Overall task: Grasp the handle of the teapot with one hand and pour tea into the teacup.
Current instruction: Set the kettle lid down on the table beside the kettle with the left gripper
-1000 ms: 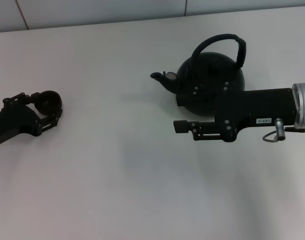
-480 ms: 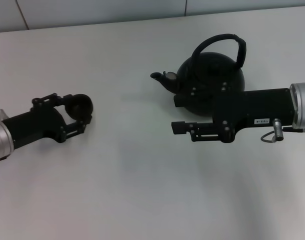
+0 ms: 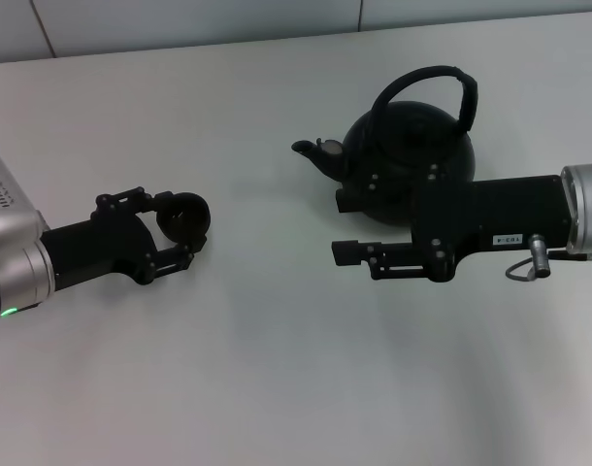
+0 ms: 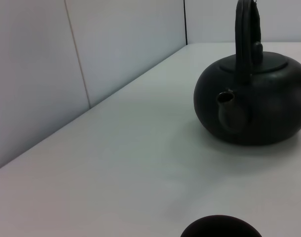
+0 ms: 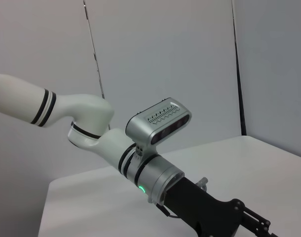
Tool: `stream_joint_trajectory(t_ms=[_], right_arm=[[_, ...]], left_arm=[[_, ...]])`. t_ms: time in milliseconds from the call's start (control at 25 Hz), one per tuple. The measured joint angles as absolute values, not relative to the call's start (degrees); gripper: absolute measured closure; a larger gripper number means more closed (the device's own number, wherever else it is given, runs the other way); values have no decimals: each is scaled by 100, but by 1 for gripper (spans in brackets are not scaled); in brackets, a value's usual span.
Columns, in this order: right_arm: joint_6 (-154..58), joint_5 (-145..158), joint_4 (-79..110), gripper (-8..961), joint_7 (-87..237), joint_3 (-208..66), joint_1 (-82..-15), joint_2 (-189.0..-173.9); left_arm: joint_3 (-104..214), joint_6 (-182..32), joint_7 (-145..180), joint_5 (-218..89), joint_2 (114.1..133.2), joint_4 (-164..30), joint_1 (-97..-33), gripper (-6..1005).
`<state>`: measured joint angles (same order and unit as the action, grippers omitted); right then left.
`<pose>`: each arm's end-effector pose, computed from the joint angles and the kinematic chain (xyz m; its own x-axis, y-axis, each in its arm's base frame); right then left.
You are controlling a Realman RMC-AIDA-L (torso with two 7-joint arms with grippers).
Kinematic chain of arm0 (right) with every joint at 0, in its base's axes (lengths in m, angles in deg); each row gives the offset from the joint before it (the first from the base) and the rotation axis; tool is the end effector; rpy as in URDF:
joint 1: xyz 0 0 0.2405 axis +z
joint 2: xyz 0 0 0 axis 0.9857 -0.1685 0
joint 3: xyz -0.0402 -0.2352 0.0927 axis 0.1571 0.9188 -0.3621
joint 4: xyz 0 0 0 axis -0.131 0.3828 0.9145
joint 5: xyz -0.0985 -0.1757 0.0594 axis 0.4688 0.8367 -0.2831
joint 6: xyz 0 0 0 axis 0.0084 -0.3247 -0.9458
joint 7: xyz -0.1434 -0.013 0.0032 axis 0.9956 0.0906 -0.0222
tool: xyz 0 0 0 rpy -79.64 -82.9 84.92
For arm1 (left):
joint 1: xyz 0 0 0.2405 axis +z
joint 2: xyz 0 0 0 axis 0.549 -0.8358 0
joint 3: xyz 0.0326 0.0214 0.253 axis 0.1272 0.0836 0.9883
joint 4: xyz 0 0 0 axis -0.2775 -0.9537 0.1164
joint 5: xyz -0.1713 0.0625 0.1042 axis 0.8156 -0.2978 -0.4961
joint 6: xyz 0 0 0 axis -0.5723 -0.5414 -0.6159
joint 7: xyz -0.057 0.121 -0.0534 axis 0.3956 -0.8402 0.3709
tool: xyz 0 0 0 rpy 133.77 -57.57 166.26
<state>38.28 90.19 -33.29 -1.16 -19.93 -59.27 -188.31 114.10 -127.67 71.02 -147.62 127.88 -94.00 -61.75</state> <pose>0.2265 0.2977 0.0059 0.8220 -0.1627 -0.5457 -0.2481 -0.9649 -0.0860 -0.2861 0.3438 -0.0580 0.9492 0.1197 0.2910 0.2456 -0.8599 -0.4475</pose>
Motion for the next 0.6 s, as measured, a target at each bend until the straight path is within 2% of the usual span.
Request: stream_joint_trajectory(t_ms=[600], right_arm=[[3821,9019,-3327,356,-112,-1996,-5913,-18813]], left_arm=[[11779,-12458,7109,-14762,12785,-9391,-6154,281]])
